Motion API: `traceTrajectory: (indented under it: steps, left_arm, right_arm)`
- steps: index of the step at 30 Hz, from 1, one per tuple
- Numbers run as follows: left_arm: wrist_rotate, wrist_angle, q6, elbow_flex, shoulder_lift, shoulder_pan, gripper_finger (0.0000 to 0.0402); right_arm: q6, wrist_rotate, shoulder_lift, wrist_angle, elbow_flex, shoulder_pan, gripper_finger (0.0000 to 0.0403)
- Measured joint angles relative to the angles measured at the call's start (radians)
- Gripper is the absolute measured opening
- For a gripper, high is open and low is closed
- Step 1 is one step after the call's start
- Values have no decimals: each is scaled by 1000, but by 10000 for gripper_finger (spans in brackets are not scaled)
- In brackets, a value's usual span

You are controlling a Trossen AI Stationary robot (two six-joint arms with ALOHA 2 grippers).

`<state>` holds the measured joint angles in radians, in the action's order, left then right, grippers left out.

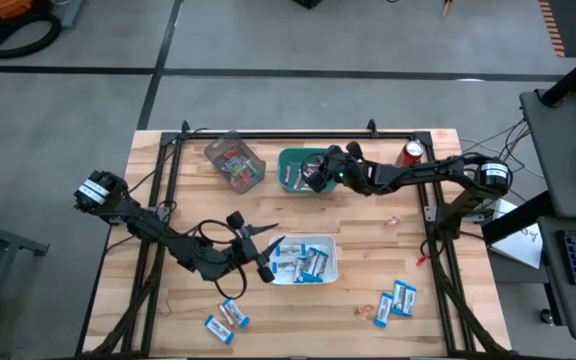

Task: Sort candy
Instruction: Put the white candy into the green bin, then put the orange gummy into the black bin

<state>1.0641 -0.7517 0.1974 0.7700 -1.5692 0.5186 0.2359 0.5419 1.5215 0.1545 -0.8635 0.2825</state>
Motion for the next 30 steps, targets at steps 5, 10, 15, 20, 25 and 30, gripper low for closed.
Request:
traceTrajectory:
  steps: [5,10,15,20,25,30]
  left_arm:
    - [0,4,0,0,0,-7,148]
    - [0,7,-5,0,0,-8,148]
    - [0,11,-18,0,0,-8,148]
    - [0,32,-22,0,2,-1,148]
    - [-7,134,-65,0,42,14,147]
    - [-114,410,-201,0,136,16,132]
  right_arm:
    - [0,0,0,0,0,0,153]
    - [0,0,0,0,0,0,182]
    - [0,0,0,0,0,-1,191]
    - [16,-69,-26,-3,0,-11,191]
    - [64,-210,-94,-30,0,-27,191]
    - [112,-399,-177,-80,0,-53,192]
